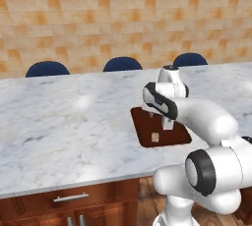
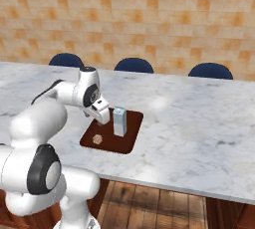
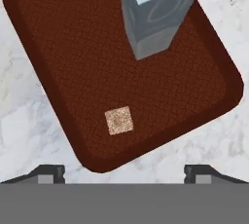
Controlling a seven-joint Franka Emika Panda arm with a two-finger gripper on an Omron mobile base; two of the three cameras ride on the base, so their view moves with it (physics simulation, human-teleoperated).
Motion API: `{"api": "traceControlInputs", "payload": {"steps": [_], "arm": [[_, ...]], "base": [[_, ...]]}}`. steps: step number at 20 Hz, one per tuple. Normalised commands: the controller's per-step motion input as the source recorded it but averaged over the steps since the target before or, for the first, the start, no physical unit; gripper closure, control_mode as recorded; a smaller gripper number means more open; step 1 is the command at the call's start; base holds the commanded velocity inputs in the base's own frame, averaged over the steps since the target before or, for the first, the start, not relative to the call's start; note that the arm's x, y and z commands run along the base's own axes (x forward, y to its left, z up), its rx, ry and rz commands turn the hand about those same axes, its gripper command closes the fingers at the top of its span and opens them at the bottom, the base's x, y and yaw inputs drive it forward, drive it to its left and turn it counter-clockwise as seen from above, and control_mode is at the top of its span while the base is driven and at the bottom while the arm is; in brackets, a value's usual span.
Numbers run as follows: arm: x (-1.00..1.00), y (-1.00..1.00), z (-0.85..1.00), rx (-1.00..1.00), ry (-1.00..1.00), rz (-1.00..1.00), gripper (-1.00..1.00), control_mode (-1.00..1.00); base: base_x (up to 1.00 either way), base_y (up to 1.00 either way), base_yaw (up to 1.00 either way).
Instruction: Take out the milk from the fridge and place it on the tray on the counter. Then take the sugar cube near the tray and place it in the tray.
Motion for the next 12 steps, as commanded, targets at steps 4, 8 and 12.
{"api": "traceControlInputs", "payload": {"steps": [4, 8, 12], "arm": [[-0.96, 0.00, 1.00, 0.00, -0.09, -0.02, -1.00, -1.00], [-1.00, 0.00, 1.00, 0.00, -0.12, 0.00, -1.00, -1.00], [-0.97, 0.03, 1.00, -0.02, -0.06, 0.00, -1.00, -1.00]], "base": [[0.00, 0.00, 0.00], [0.00, 0.00, 0.00], [0.00, 0.00, 0.00]]}}
